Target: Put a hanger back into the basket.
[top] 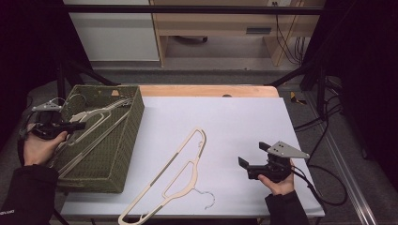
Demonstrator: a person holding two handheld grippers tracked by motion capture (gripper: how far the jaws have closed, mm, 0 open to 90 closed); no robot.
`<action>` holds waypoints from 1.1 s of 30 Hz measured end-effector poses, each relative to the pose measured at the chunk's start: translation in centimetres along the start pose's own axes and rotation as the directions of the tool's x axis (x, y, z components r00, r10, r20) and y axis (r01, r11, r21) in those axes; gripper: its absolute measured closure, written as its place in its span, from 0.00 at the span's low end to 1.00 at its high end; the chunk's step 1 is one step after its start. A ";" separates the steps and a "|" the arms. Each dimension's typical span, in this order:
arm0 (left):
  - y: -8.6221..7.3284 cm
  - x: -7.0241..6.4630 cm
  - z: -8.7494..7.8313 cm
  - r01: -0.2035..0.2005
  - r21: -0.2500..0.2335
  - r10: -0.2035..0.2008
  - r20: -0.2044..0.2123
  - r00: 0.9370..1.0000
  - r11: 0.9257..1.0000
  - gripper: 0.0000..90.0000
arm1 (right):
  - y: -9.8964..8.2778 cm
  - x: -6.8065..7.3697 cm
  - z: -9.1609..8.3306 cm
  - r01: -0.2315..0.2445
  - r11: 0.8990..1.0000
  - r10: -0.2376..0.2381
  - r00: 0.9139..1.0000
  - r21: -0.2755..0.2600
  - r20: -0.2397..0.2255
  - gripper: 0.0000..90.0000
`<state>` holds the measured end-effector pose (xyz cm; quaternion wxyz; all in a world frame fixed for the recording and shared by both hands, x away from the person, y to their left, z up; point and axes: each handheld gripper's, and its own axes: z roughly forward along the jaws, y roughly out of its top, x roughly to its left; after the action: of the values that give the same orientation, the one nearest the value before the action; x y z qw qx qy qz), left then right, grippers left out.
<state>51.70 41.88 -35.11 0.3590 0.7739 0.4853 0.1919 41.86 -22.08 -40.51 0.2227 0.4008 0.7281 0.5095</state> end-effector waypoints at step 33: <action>-3.0 2.3 -1.1 0.205 0.002 -0.201 -0.192 0.961 0.979 0.74 | -0.1 0.0 0.2 0.002 1.000 -0.002 1.000 0.009 -0.001 0.05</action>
<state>50.18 45.19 -36.70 0.3201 0.7019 0.5964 0.2220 41.94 -21.98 -40.70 0.2211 0.4010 0.7308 0.5061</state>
